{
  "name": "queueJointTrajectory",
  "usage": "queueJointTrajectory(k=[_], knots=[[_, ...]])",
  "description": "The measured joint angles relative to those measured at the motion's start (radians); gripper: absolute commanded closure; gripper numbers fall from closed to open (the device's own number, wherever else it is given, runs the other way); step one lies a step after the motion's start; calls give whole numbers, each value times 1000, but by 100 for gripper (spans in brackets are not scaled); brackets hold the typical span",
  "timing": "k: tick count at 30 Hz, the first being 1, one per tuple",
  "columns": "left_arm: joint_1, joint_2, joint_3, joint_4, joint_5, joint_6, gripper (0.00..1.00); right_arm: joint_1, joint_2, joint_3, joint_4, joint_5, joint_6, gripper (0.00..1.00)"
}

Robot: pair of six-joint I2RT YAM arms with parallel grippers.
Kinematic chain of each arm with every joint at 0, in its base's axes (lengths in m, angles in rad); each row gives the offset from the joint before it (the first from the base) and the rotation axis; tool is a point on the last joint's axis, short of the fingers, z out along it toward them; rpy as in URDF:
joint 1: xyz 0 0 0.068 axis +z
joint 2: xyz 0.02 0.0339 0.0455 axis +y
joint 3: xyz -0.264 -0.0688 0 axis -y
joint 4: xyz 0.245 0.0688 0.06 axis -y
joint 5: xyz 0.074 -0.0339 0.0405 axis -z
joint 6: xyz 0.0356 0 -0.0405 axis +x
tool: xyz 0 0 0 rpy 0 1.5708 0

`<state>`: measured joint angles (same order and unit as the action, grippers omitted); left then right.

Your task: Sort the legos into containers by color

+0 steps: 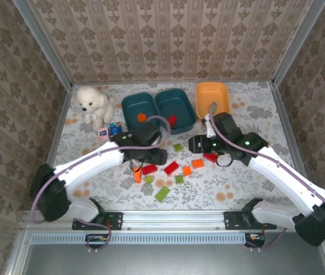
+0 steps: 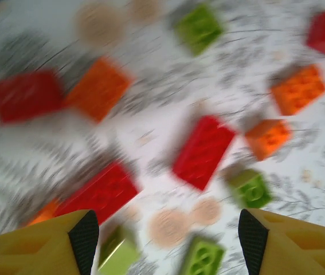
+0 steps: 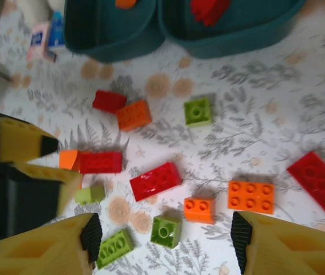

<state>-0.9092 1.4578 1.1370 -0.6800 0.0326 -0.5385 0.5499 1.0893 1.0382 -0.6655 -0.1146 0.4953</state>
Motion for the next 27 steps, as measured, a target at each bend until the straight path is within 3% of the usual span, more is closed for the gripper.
queueJointTrajectory(k=[7,12,19,27], knots=[[-113,351,316,74,87,304,31,-154,-262,13,-72,42,80,23],[-154,528,453,70,100,455,28,-200,-339,97,-171,103,120,15],[-163,661,563,36,94,539,28,-208,-379,182,-283,138,138,13],[-165,745,570,-9,94,562,31,-208,-381,196,-315,138,138,13]])
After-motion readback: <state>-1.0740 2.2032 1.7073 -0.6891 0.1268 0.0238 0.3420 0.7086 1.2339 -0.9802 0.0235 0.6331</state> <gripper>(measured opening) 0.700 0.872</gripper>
